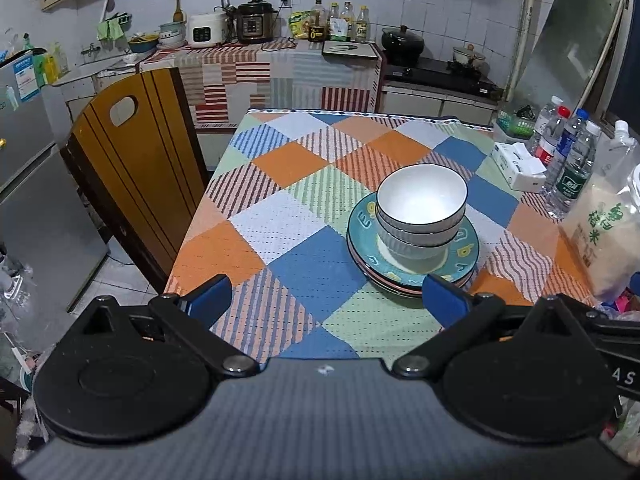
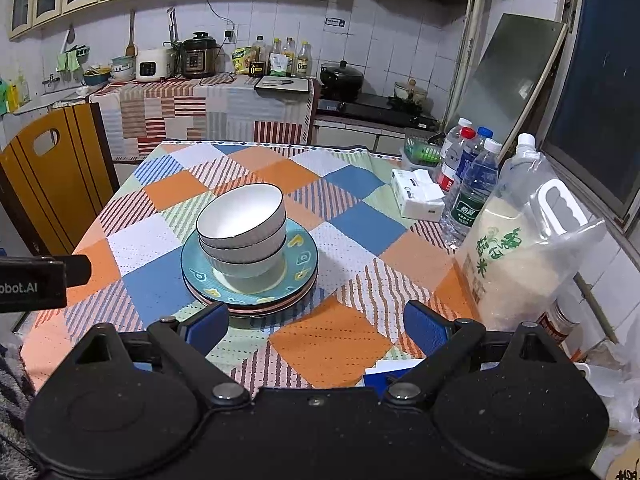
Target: Organize plates and bowls
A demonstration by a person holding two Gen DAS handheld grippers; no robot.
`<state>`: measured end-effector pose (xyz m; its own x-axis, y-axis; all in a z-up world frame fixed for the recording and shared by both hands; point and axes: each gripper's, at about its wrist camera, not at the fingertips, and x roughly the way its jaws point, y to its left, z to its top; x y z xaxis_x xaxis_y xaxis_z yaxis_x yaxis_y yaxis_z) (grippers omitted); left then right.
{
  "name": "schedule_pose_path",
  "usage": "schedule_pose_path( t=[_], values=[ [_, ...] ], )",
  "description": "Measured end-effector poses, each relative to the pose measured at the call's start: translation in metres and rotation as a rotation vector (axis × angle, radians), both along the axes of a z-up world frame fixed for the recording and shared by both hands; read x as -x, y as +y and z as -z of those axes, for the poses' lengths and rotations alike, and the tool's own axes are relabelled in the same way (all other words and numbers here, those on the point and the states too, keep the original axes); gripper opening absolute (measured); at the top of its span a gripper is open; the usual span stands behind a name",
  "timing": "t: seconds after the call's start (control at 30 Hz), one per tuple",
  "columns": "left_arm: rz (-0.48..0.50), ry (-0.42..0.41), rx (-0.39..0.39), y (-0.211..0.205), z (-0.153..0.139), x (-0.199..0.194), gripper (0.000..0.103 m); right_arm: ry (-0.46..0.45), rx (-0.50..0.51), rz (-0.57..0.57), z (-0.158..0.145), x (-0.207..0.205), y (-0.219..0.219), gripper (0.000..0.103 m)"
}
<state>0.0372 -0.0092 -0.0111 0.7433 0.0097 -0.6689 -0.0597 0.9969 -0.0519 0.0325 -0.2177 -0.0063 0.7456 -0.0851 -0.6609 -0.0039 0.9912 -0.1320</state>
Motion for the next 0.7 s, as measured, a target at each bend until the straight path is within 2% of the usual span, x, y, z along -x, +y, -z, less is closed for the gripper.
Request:
schedule_pose_path(
  t=[0.17, 0.4, 0.7],
  values=[
    [-0.009, 0.022, 0.01, 0.0, 0.001, 0.0, 0.103, 0.007, -0.002, 0.004, 0.003, 0.0, -0.001, 0.096],
    [0.029, 0.015, -0.028, -0.009, 0.0, 0.002, 0.103, 0.025, 0.001, 0.011, 0.008, -0.002, -0.004, 0.096],
    [0.022, 0.012, -0.02, -0.011, 0.0, 0.002, 0.103, 0.036, 0.003, 0.024, 0.01, -0.002, -0.008, 0.096]
  ],
)
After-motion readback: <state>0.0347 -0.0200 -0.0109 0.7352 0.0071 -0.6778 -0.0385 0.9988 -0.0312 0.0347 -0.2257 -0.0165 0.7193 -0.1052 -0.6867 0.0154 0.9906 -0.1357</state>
